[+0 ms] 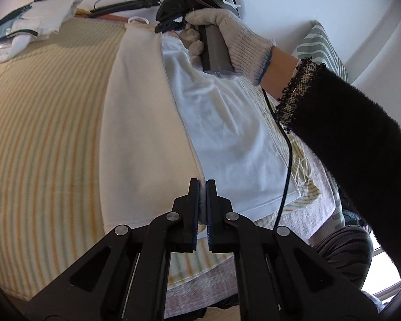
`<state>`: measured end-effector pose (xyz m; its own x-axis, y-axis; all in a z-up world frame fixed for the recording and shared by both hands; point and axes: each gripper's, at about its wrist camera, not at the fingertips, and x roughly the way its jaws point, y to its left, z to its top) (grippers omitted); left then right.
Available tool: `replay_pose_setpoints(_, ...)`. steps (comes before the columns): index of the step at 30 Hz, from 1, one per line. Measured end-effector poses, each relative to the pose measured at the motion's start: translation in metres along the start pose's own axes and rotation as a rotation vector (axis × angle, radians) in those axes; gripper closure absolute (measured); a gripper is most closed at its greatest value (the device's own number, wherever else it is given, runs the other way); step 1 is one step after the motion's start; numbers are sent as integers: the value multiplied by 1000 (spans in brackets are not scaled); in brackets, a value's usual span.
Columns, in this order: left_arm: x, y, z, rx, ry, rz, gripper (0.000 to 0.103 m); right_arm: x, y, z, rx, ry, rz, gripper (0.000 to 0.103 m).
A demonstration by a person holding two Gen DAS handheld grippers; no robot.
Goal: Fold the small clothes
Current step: 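Fold the gripped side edge over toward the tank top's middle, then open both grippers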
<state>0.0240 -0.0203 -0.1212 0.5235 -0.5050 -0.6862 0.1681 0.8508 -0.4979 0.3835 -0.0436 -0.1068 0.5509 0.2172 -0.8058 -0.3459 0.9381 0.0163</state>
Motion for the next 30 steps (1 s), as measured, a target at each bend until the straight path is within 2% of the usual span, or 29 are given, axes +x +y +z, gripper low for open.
replay_pose_setpoints(7, 9, -7, -5, 48, 26, 52, 101, 8, -3, -4, -6, 14, -25, 100)
replay_pose_setpoints(11, 15, -7, -9, 56, 71, 41, 100, 12, -8, -6, 2, 33, -21, 100)
replay_pose_setpoints(12, 15, -7, -10, 56, 83, 41, 95, 12, -8, -7, 3, 38, -17, 99)
replay_pose_setpoints(13, 15, -7, -11, 57, 88, 34, 90, 12, -9, -7, 9, 41, -24, 96)
replay_pose_setpoints(15, 10, -7, -13, 70, 82, 29, 88, 6, -14, -8, 37, 41, -21, 81)
replay_pose_setpoints(16, 7, -9, -13, 84, 75, 36, 88, 2, -17, -8, 50, 32, -15, 72)
replay_pose_setpoints(19, -3, -13, -16, 127, 40, 76, 88, -24, -24, -10, 57, -20, 5, 71)
replay_pose_setpoints(24, -14, -18, -18, 152, -5, 100, 88, -78, -42, -24, 56, -99, 21, 71)
replay_pose_setpoints(28, -16, -25, -18, 183, -14, 115, 88, -115, -55, -44, 53, -136, 54, 57)
replay_pose_setpoints(30, -16, -29, -18, 185, -21, 112, 88, -131, -60, -55, 42, -149, 51, 57)
